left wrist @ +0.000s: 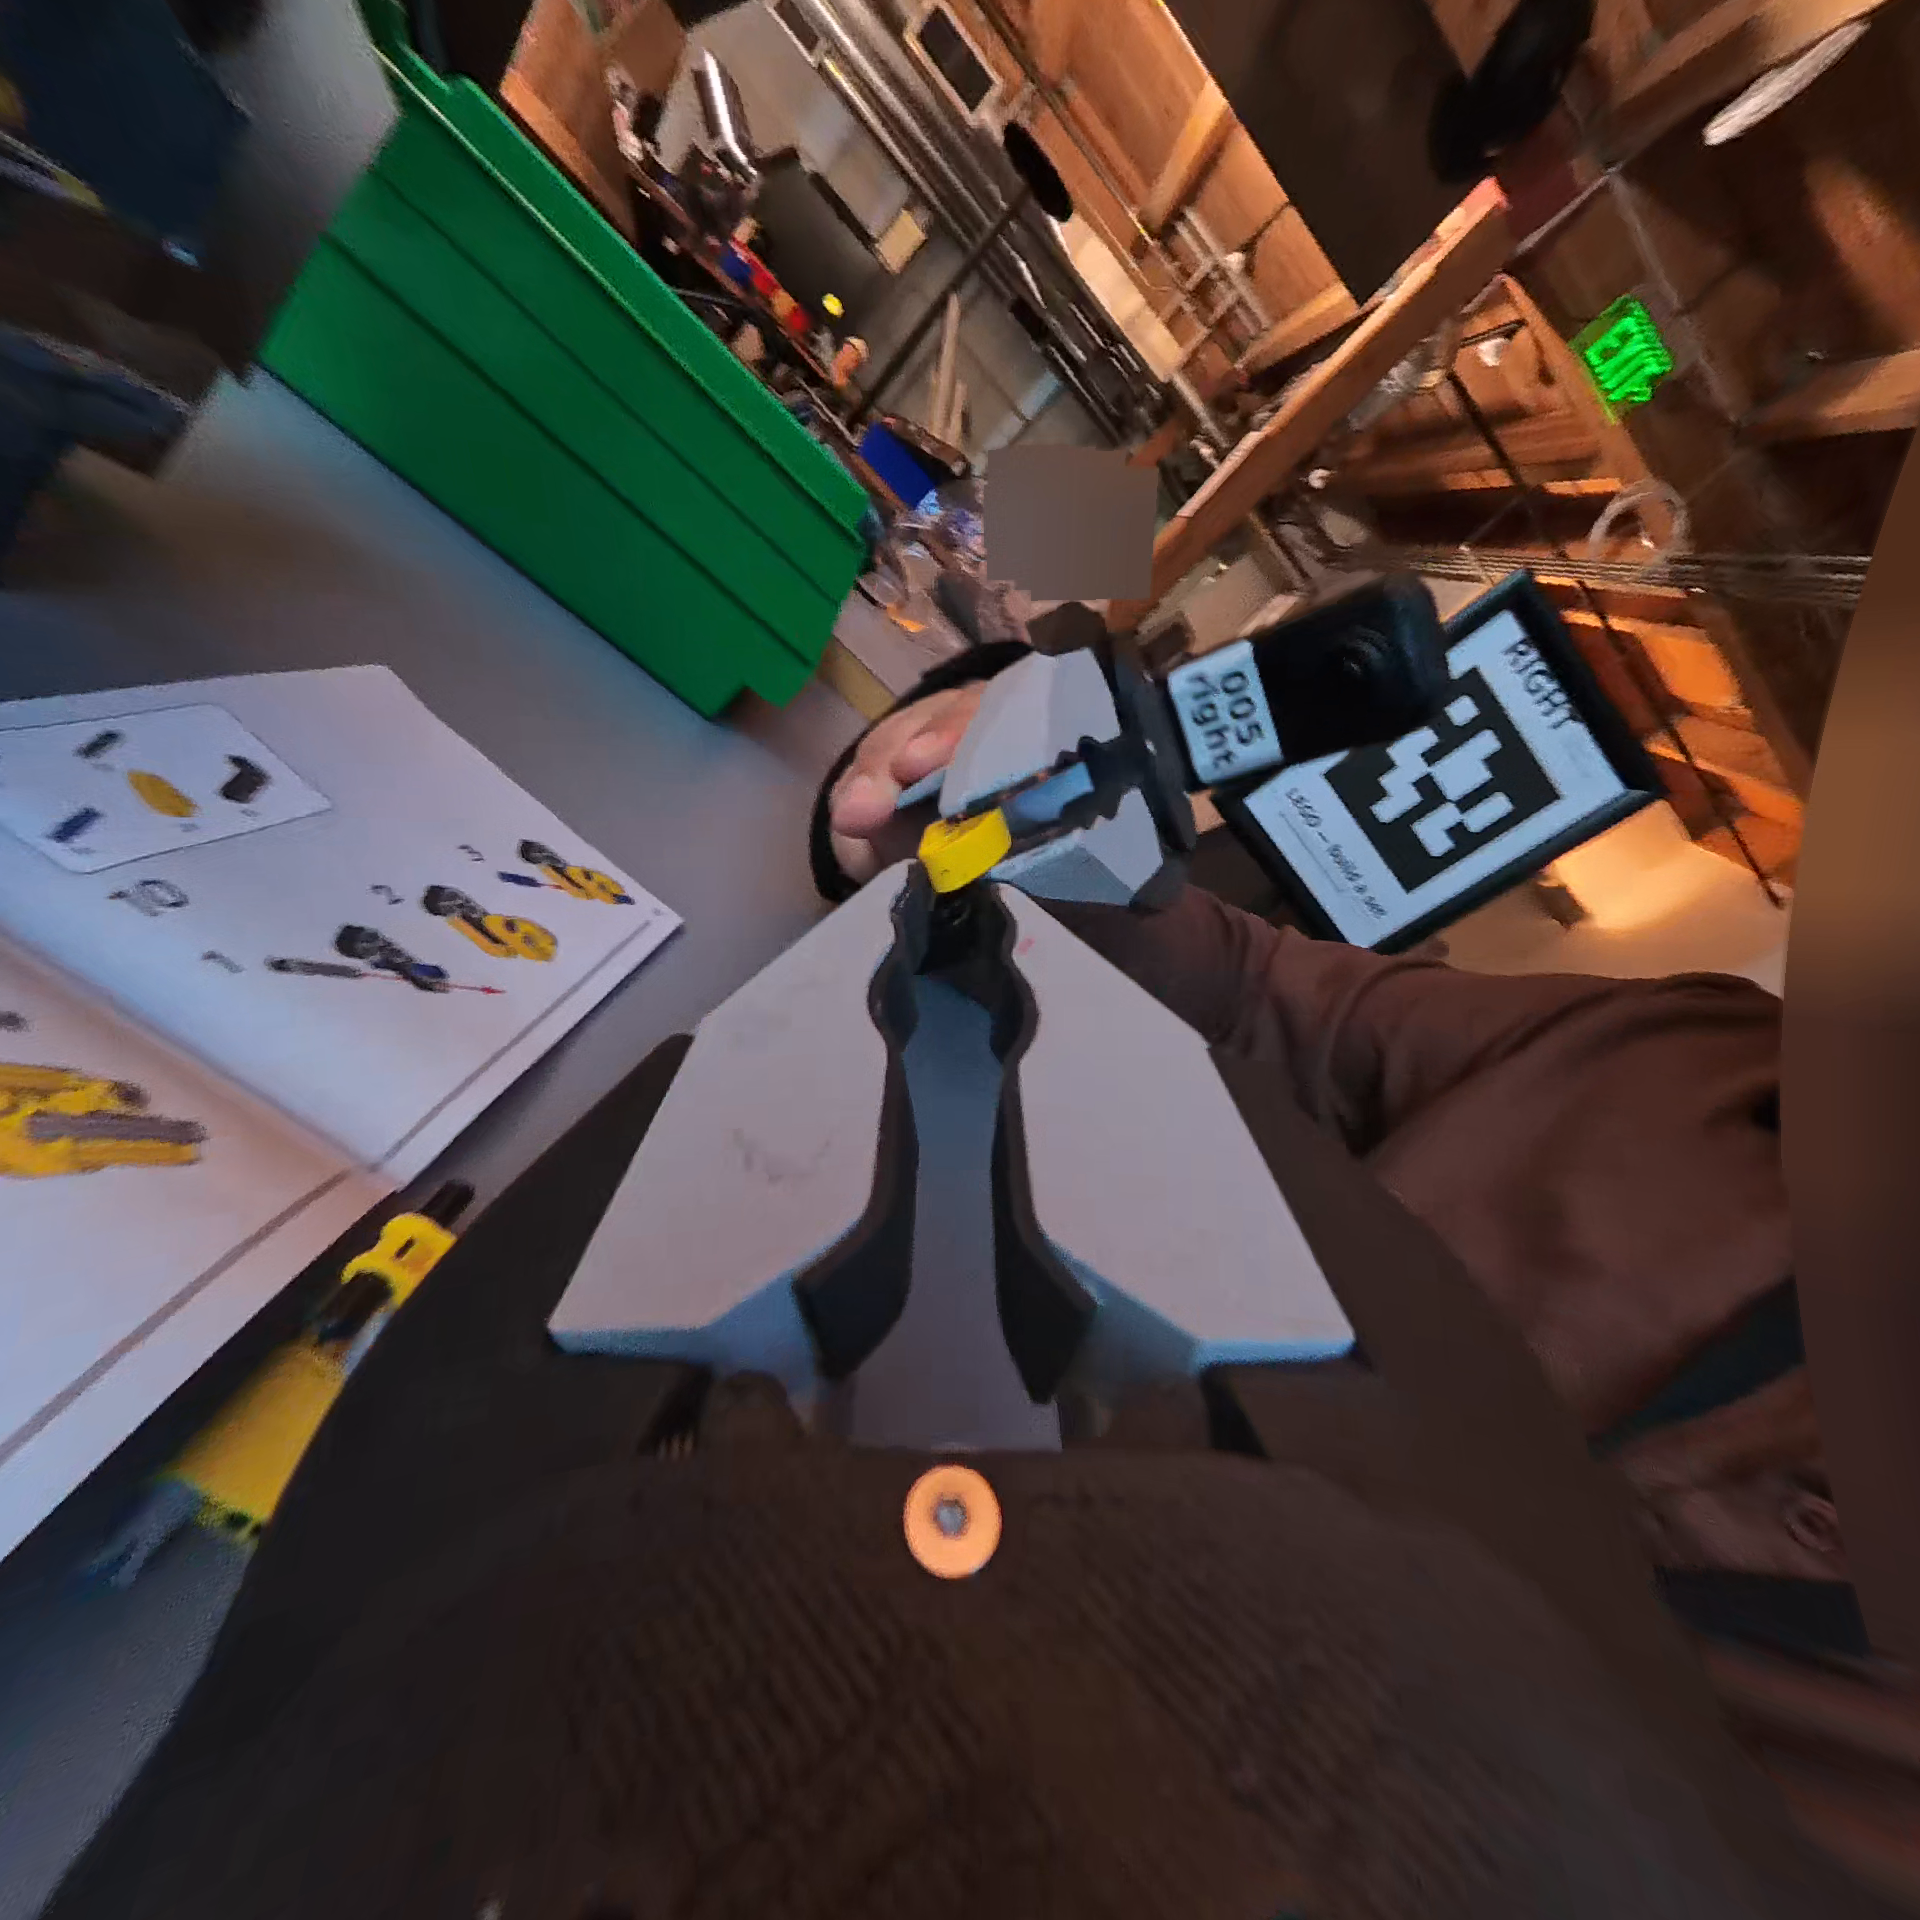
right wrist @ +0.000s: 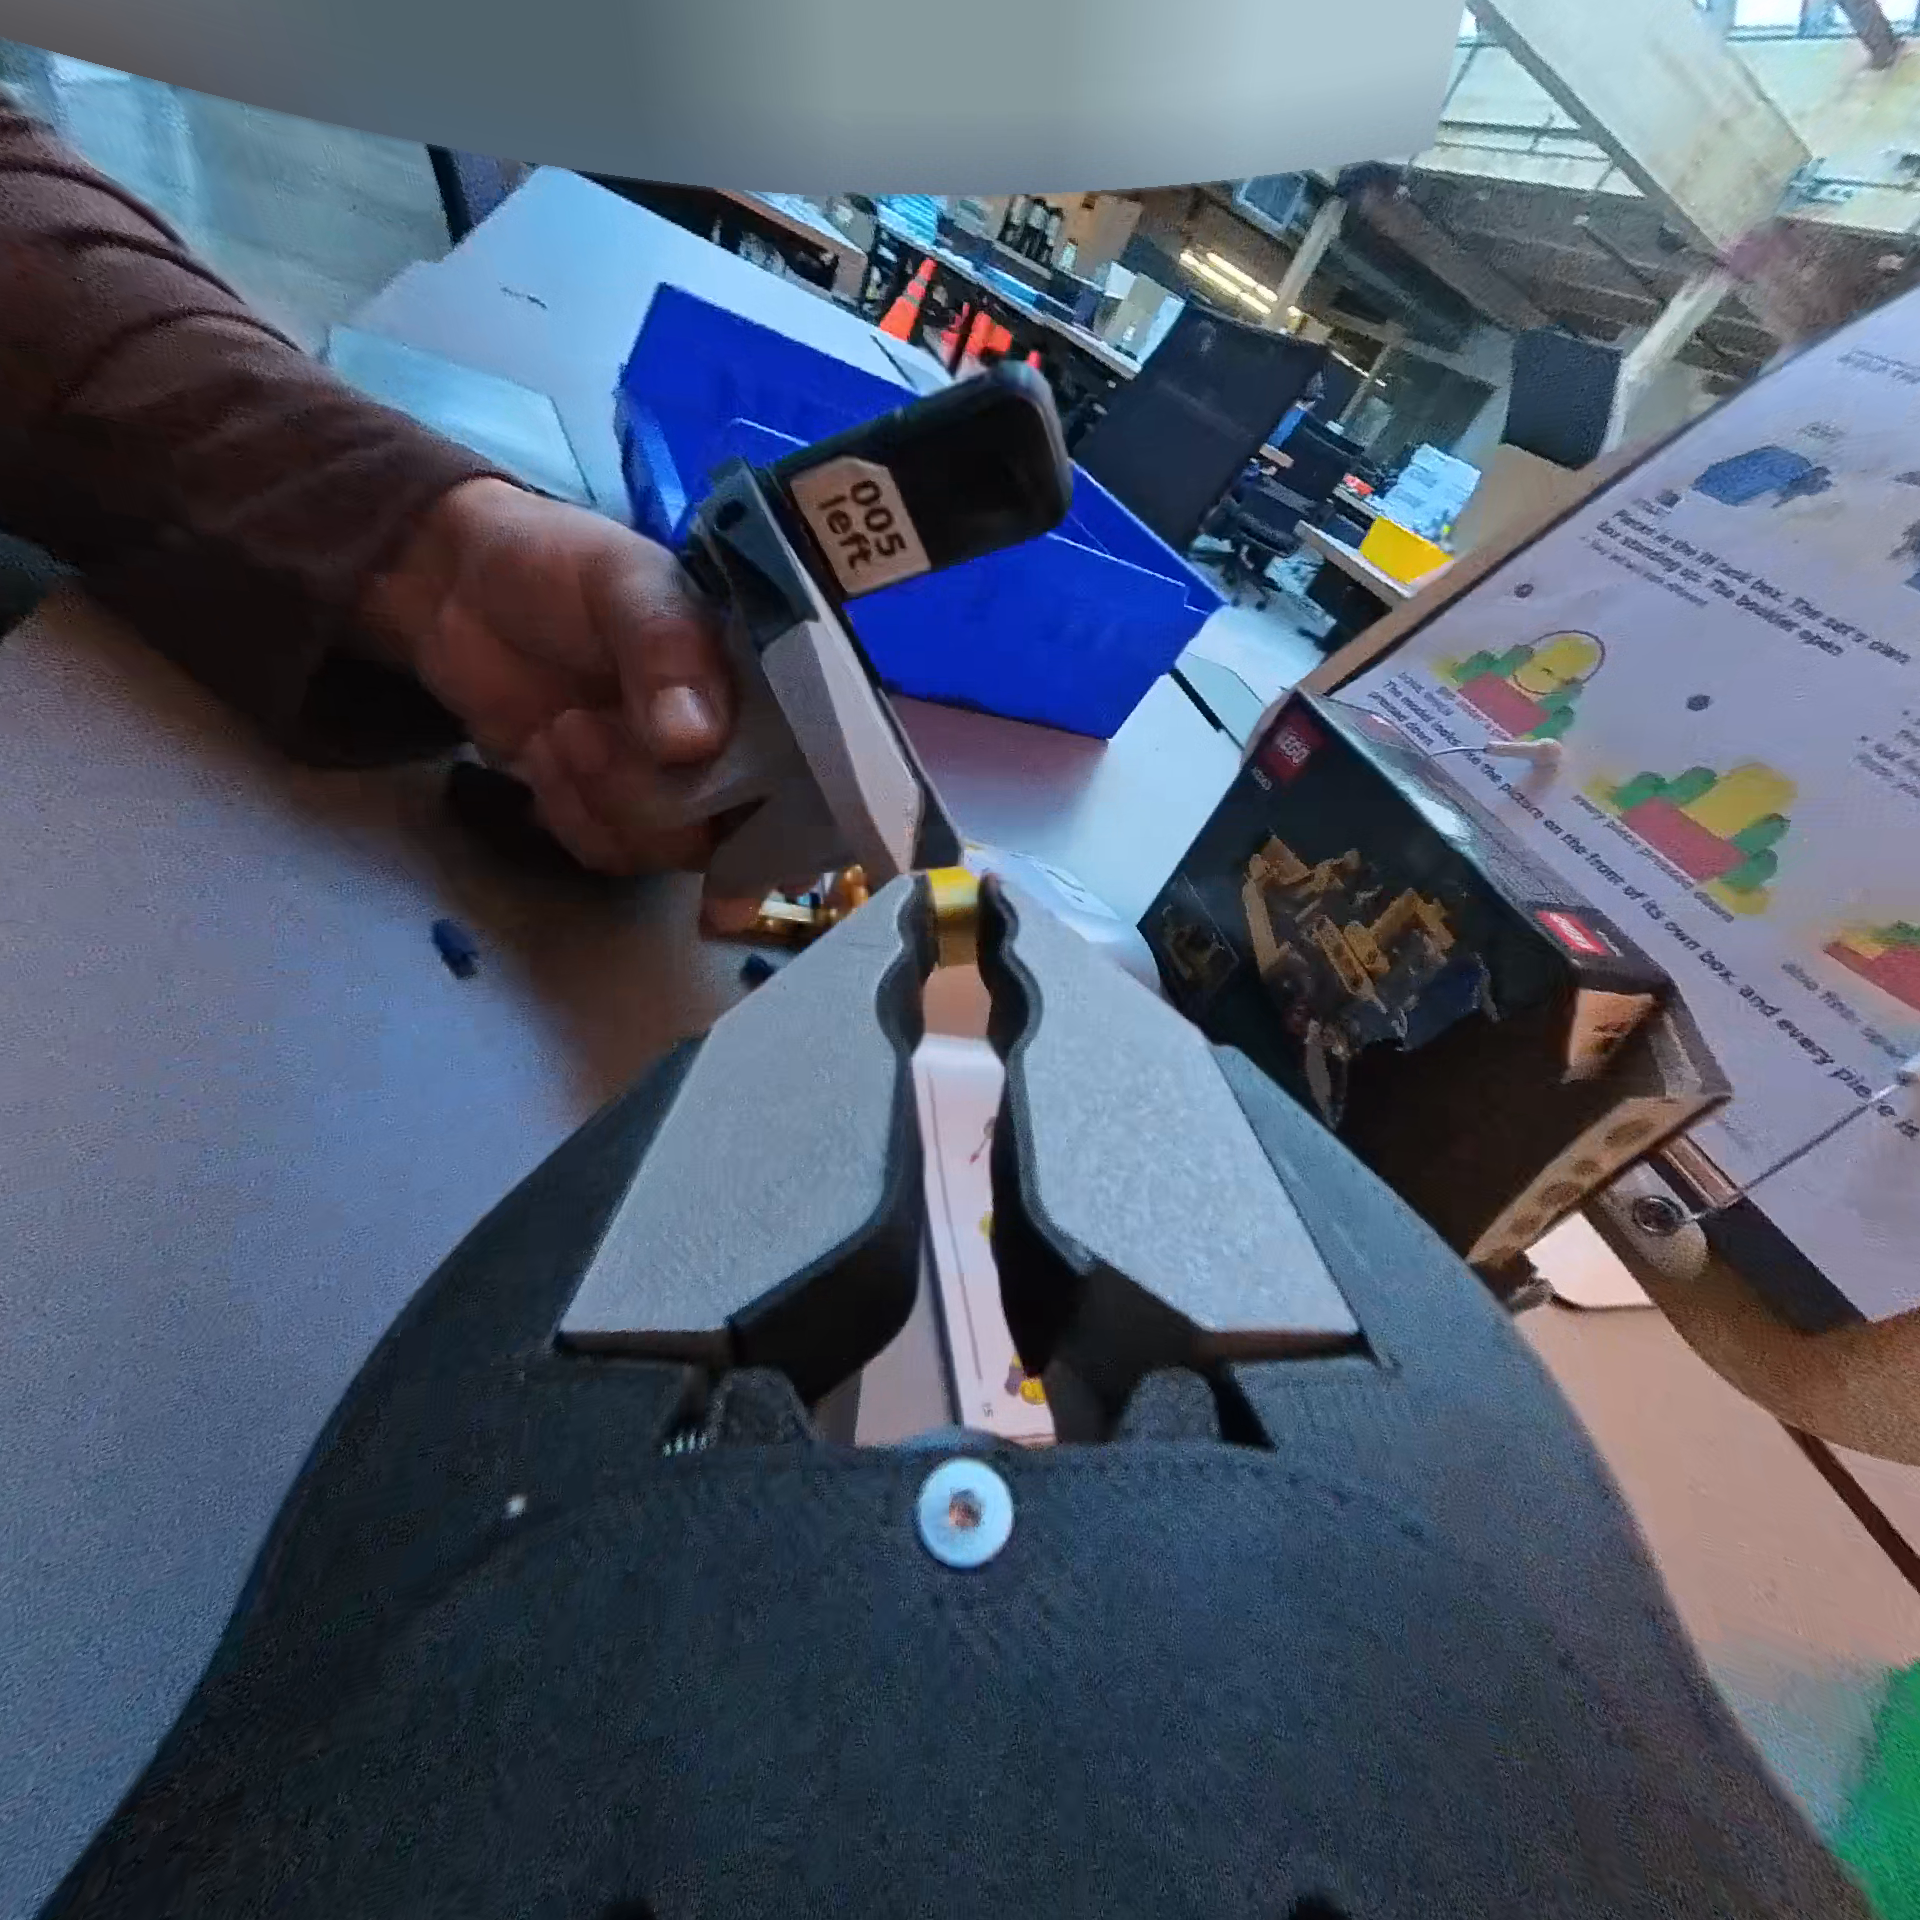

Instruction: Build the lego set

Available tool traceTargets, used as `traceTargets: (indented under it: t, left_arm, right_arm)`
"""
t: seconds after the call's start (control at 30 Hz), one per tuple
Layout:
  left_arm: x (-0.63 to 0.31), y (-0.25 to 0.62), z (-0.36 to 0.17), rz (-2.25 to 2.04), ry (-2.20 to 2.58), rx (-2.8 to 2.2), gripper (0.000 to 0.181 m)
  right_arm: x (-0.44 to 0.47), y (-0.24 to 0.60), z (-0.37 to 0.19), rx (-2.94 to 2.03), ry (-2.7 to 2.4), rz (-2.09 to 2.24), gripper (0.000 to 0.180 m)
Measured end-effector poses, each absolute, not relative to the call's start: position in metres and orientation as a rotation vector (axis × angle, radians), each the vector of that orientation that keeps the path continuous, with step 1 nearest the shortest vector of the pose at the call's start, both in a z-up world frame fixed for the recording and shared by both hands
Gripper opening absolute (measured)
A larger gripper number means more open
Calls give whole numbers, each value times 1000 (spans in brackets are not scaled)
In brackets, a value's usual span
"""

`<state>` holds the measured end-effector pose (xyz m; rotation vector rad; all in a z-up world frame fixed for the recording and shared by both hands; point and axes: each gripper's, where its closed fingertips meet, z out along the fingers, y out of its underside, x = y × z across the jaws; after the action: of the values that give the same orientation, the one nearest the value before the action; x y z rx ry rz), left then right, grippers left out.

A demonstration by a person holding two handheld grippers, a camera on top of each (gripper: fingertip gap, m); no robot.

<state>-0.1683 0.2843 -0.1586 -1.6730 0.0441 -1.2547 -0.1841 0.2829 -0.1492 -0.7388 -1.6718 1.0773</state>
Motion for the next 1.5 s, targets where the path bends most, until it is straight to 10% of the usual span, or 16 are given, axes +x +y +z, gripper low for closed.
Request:
traceTargets:
  t: [0.73, 1.23, 1.5]
  left_arm:
    - [-213, 298, -137, -925, -82, -1575, 4]
    - [-196, 302, -170, -902, -20, -1766, 0]
    - [-208, 305, -146, -1028, -120, -1572, 0]
  right_arm:
    - [-221, 296, -130, -974, -1388, 1149, 8]
    - [-203, 291, -163, -366, -1733, 208, 6]
    - [-217, 288, -137, -767, -1505, 782, 0]
